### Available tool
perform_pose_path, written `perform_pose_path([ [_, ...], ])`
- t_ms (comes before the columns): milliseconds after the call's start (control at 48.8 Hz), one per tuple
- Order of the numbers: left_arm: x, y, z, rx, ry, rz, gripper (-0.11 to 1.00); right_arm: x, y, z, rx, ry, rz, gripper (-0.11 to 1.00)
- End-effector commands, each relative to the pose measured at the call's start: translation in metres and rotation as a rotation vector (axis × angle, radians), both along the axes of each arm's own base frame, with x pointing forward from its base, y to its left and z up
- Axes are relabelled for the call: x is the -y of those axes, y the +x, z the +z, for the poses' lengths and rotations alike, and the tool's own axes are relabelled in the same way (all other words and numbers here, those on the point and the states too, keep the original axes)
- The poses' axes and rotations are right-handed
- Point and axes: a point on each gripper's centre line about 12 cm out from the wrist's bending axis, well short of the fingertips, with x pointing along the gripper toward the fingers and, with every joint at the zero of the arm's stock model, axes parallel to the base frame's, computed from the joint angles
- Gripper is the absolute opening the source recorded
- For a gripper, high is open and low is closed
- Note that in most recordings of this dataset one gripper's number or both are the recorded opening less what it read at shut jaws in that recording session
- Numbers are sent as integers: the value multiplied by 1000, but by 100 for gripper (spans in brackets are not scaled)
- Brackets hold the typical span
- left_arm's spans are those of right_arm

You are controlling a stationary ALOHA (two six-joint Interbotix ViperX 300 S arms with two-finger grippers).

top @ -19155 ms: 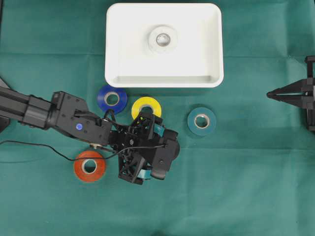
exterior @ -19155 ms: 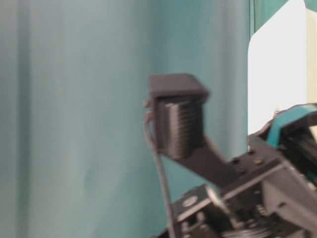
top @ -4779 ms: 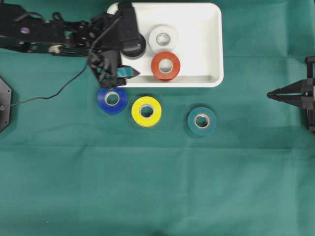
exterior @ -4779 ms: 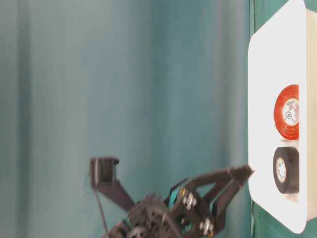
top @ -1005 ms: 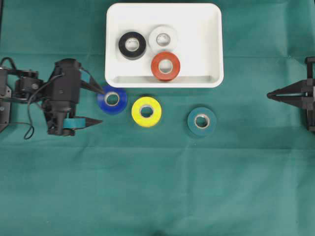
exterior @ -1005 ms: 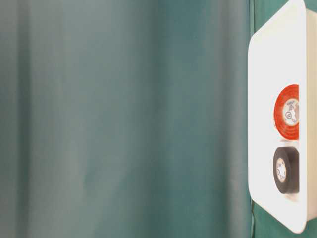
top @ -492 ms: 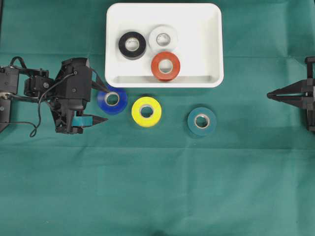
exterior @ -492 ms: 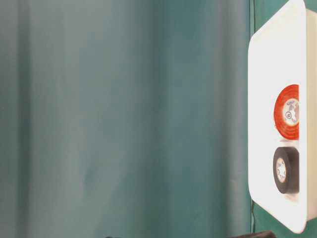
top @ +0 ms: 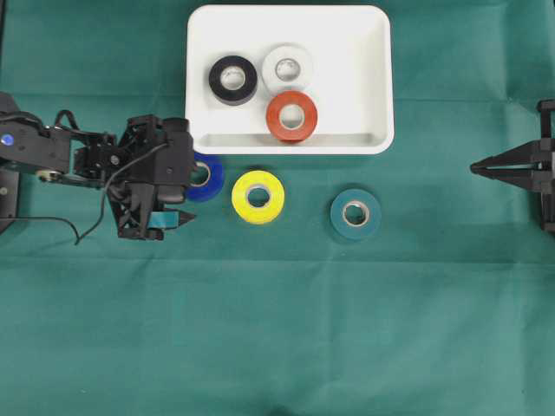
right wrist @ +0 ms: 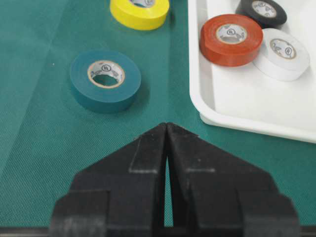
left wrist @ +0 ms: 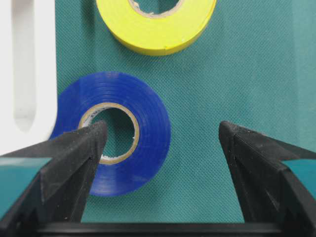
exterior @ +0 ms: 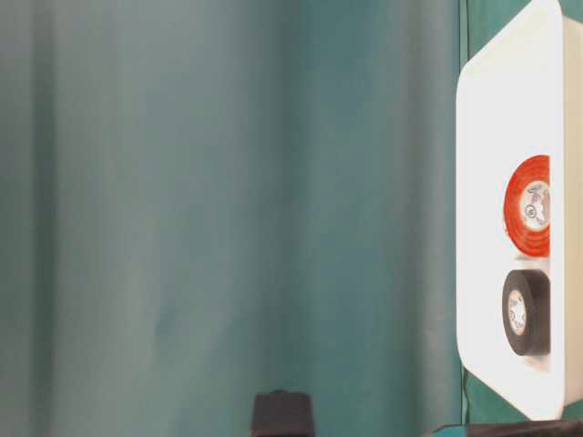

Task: Put the tape into the white case with the left arm.
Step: 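Move the left gripper right toward the blue tape roll, then lower the left gripper onto the blue tape and close on it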

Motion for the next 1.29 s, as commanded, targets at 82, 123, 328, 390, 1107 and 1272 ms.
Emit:
perform_pose_path([
  [82,0,10,2,-25,-1,1,93,0,2,4,11,0,-1,-9],
  [123,0,11,1,-34,-1,1,93,0,2,5,15,0,-1,-9],
  [328,0,17,-8,-60,-1,-1,93,0,2,5,15,0,-1,-10],
  [390,0,18,-9,-64,-1,1,93,0,2,4,14,0,-1,-10],
  [1107,0,21,-18,-98,-2,2,38,0,2,4,14,0,-1,-9],
  [1272,0,20,-17,-109,-2,2,25,0,2,4,14,0,1,-9],
])
